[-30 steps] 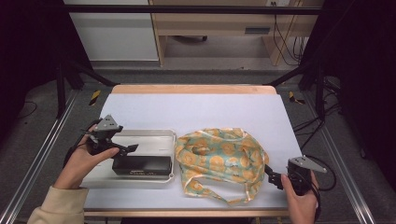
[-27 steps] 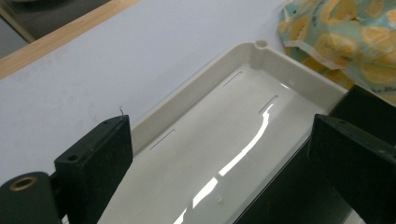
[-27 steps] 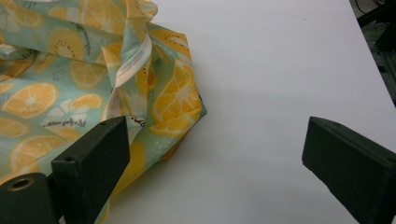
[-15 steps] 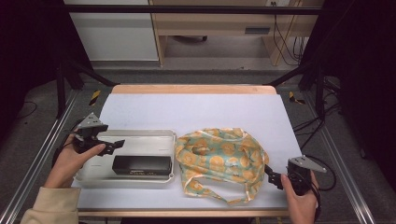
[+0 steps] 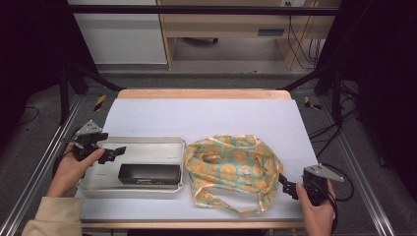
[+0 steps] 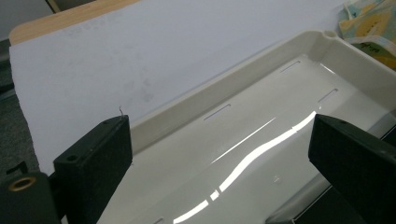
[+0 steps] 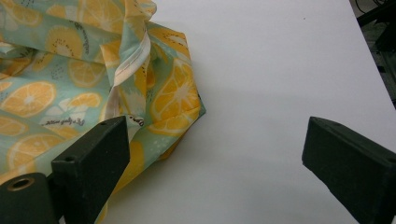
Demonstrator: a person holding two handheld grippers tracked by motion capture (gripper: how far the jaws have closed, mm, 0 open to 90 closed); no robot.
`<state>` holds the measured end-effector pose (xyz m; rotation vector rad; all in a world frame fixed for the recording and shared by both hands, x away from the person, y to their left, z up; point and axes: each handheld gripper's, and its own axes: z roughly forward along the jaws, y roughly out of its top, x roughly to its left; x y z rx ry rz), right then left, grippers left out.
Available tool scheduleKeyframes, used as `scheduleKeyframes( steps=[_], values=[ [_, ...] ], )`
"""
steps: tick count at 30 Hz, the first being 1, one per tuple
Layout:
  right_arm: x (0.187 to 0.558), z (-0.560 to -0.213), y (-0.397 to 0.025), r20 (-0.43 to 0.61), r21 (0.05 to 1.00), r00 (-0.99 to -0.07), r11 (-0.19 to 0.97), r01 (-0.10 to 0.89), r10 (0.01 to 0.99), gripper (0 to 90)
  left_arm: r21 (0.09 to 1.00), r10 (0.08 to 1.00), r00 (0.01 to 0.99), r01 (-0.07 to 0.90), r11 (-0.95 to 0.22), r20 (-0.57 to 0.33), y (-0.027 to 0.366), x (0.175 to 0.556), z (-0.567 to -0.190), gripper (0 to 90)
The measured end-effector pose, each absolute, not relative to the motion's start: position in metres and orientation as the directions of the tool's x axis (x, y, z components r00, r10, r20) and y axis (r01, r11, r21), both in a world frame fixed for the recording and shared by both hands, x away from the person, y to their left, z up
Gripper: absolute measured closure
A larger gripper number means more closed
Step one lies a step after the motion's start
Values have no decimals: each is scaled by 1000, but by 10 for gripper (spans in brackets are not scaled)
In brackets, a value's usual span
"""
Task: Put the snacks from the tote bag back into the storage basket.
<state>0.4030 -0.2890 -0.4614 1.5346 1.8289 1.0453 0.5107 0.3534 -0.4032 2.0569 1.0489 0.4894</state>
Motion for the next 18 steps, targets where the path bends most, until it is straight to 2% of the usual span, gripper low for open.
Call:
scheduleKeyframes(
  steps=[12, 18],
  values=[
    [403, -461, -289, 80, 823, -215, 57, 565, 973, 79, 774, 851, 524, 551, -312, -29, 373, 515, -416, 65],
    [403, -462, -289, 82, 821, -215, 56, 568, 973, 79, 756, 866, 500, 562, -334, 11, 381, 515, -422, 72]
  ],
)
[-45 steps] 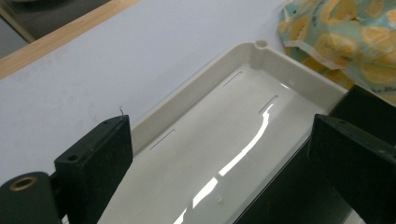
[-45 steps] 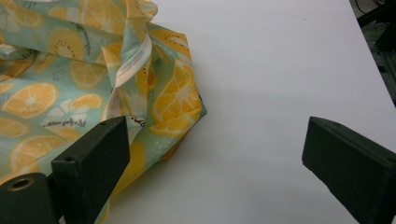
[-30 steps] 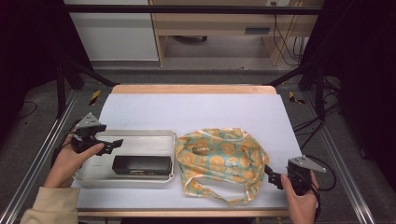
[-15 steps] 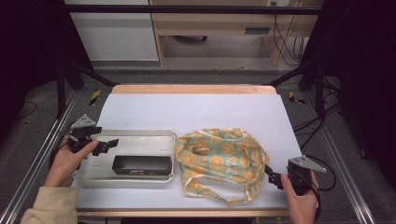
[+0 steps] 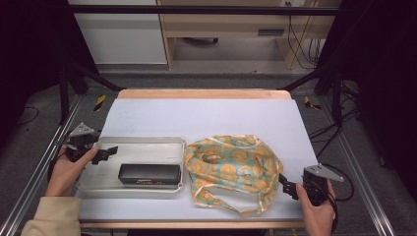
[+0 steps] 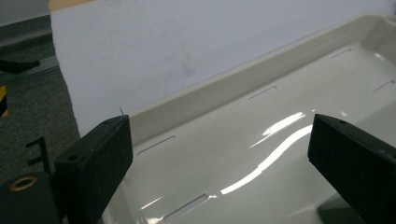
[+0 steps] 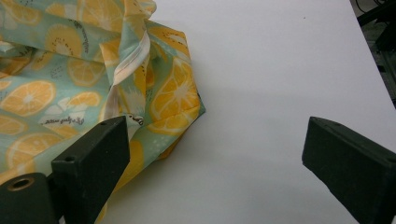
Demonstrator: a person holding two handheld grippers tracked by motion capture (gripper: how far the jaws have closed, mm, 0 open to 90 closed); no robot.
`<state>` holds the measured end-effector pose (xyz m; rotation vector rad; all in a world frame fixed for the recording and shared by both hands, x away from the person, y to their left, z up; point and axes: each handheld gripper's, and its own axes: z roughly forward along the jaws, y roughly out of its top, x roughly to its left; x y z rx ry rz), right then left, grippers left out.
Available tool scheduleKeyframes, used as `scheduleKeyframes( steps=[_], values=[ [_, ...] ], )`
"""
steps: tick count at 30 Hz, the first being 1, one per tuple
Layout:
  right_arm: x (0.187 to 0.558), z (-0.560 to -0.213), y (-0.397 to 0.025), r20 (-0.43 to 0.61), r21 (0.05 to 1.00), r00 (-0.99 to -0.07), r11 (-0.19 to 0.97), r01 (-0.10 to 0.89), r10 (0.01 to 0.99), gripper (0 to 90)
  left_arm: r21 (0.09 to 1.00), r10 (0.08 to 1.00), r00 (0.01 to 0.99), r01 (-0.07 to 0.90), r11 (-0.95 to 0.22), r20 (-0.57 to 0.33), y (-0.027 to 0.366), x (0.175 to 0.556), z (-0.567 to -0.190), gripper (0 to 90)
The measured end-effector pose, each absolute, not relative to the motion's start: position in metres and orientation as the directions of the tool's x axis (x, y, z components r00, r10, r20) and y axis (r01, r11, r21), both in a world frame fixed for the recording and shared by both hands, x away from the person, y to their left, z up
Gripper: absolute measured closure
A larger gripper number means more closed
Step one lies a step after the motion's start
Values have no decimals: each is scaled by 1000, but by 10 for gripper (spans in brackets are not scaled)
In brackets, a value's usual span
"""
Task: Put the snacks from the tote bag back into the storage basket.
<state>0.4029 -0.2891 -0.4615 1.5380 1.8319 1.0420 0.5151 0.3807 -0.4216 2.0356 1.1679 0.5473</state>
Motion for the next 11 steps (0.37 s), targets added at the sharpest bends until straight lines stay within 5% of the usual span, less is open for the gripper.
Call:
scheduleKeyframes(
  steps=[11],
  values=[
    [403, -462, -290, 78, 821, -216, 60, 568, 973, 79, 748, 884, 464, 566, -347, 58, 392, 514, -423, 80]
  ],
)
